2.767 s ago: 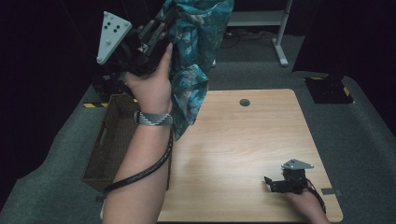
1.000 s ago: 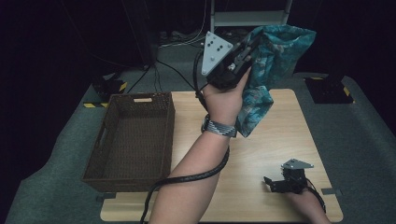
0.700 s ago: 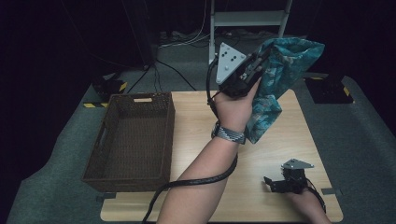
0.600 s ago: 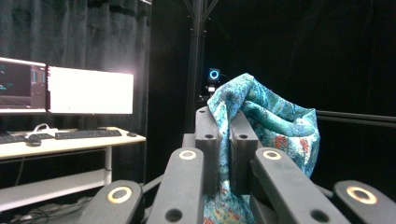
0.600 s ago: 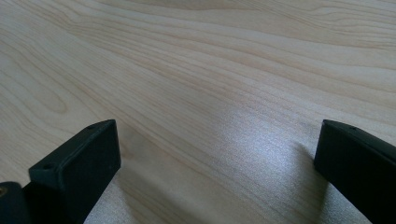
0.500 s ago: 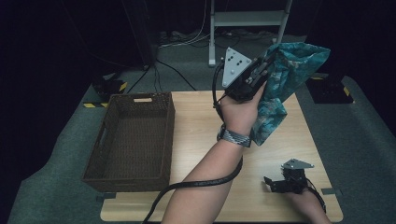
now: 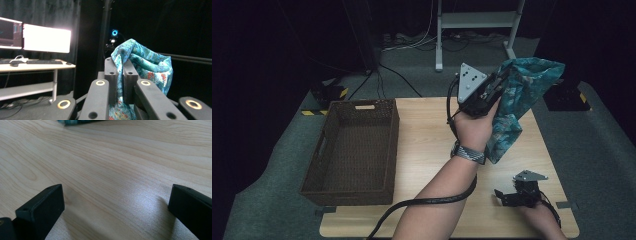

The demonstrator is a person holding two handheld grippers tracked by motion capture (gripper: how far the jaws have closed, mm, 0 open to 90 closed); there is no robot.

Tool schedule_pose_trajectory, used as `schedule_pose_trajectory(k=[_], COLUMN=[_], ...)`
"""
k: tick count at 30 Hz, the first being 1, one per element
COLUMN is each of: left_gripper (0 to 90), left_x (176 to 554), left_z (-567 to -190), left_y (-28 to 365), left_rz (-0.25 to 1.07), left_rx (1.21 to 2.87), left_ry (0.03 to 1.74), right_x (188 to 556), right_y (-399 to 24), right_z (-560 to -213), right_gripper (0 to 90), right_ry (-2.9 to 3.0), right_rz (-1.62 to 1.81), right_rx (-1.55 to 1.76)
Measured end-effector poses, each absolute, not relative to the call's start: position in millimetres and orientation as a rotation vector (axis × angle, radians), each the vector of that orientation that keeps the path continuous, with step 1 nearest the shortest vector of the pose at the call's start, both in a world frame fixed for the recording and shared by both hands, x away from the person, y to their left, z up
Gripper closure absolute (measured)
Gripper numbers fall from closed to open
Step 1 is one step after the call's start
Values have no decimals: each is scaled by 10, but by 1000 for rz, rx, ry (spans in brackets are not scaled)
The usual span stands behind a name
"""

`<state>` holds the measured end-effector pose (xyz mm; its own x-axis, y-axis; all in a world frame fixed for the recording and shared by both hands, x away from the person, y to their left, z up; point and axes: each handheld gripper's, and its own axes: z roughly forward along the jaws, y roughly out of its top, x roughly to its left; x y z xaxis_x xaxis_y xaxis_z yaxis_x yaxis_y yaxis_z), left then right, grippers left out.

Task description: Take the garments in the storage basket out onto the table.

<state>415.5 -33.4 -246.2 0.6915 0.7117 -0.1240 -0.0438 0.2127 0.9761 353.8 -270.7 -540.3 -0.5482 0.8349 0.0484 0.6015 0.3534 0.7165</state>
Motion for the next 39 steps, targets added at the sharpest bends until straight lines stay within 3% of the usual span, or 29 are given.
schedule_pose_trajectory(k=[14,39], left_gripper=[850,850], left_x=[4345,4535], left_z=[-3008,-3570], left_y=[-113,154], left_rz=[577,565], left_rx=[1331,1378], left_ry=[782,954], right_x=[3540,3542], right_y=[-2698,-2703], right_z=[-5402,-5401], right_gripper=[4,4], right_ry=[2296,2297], right_rz=[1001,1003], right_rx=[1270,1271])
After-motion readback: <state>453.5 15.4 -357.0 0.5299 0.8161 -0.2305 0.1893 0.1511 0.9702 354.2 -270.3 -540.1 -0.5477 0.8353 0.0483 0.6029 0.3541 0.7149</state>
